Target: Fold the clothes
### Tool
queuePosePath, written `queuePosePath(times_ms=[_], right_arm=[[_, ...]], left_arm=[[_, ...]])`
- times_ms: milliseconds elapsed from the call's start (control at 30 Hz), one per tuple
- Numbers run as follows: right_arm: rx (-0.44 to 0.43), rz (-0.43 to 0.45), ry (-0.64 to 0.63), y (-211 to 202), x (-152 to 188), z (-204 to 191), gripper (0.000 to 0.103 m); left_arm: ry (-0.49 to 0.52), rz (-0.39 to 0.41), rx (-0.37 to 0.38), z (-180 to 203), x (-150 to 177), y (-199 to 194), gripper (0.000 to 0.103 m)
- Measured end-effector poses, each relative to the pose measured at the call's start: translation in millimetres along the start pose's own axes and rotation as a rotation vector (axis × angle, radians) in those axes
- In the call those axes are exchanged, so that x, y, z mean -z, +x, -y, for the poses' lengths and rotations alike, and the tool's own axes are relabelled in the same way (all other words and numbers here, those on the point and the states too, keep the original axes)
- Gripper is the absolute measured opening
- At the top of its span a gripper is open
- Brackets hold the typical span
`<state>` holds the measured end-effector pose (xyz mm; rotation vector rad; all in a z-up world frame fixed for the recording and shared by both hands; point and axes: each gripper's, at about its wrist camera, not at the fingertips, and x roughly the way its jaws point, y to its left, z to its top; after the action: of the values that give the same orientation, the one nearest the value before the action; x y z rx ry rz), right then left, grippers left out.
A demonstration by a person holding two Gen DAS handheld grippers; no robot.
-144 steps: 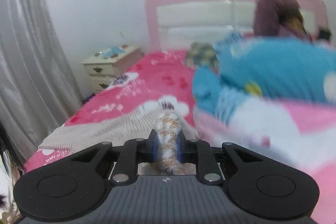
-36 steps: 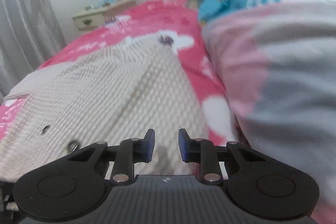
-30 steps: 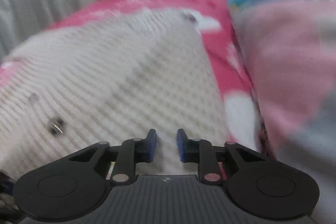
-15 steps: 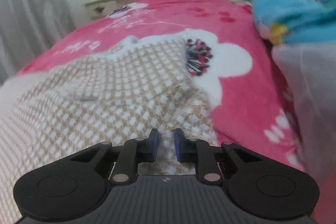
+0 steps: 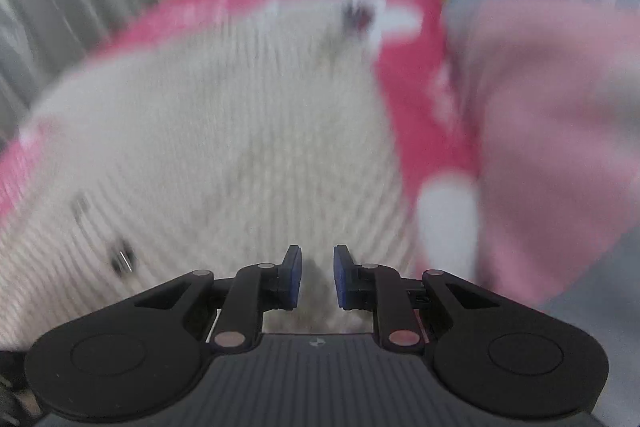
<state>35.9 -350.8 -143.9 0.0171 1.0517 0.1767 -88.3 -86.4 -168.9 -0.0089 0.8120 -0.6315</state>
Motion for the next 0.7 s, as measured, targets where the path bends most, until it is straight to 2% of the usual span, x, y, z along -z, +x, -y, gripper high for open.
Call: queuePosePath(times_ms=[67, 167, 233, 300, 400, 467, 533, 633, 700], right_arm=[[0.039, 0.026, -0.031, 6, 6, -9, 0.016], [0.048, 0.089, -0.053, -32, -3, -28, 0.019], [-0.007, 0.113, -0.046, -58, -2, -40, 0.019], [-0.092, 0.100, -0.030, -67, 0, -55, 0.019], [-0.227, 0.066, -0.004, -62, 1, -80, 0.020], [-0.288, 0.044, 0.010, -47, -1, -97, 0.020], [-0.349, 0.023, 0.024, -32, -3, -113, 0.020], [-0.375, -0.007, 0.015, -8, -8, -133, 0.020], [-0.388, -0.027, 0.023, 2, -6, -137, 0.022]], left_arm=[[-0.007, 0.002, -0.001, 0, -1, -1, 0.023], [-0.093, -0.001, 0.002, -11, -10, -12, 0.023], [-0.207, 0.036, -0.007, -32, -25, -30, 0.024], [-0.321, 0.081, -0.029, -59, -41, -48, 0.029], [-0.500, 0.160, -0.175, -128, -69, -77, 0.039], [-0.679, 0.176, -0.310, -190, -86, -87, 0.041], [-0.894, 0.218, -0.403, -258, -94, -96, 0.041], [-1.142, 0.309, -0.551, -344, -100, -104, 0.040], [-1.223, 0.332, -0.720, -382, -104, -110, 0.040]])
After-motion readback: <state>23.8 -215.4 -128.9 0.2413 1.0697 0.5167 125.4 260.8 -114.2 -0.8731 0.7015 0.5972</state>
